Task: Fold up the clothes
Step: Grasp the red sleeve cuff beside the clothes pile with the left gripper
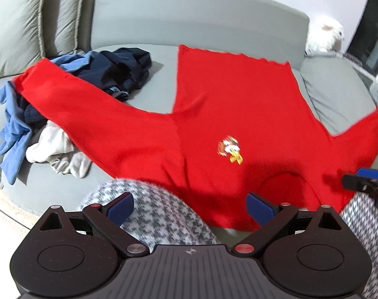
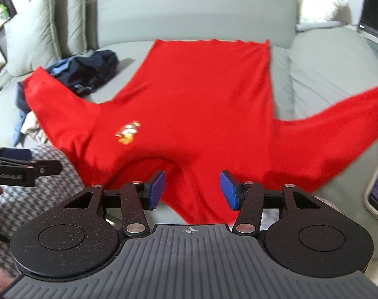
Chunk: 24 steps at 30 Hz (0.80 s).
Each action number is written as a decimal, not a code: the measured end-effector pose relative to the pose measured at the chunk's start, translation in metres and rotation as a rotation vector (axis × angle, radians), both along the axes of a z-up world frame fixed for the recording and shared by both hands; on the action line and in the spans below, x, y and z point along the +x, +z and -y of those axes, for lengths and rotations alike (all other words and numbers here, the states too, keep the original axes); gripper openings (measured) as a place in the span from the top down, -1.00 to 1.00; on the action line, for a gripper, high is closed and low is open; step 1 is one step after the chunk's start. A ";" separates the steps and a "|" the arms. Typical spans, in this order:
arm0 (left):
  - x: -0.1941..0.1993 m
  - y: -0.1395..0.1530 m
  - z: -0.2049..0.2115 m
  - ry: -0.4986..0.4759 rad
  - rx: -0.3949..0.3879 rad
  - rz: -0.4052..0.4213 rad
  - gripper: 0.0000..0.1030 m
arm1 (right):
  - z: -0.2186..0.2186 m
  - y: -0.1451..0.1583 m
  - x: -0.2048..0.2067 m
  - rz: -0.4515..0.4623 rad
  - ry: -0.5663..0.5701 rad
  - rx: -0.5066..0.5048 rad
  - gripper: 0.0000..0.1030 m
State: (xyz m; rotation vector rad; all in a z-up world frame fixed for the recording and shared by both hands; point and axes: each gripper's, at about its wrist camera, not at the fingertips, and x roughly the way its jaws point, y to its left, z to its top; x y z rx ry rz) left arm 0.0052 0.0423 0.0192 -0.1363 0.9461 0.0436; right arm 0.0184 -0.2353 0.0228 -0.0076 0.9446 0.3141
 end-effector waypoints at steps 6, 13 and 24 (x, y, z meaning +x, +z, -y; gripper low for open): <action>0.008 0.009 -0.036 0.027 -0.065 0.040 -0.78 | -0.050 0.011 0.014 0.019 0.069 0.003 -0.05; 0.027 0.014 -0.091 0.066 -0.138 0.053 -0.16 | -0.112 0.021 0.027 0.031 0.158 0.027 -0.04; 0.051 0.029 -0.224 0.259 -0.286 0.296 0.27 | -0.217 0.044 0.049 0.116 0.287 0.128 0.15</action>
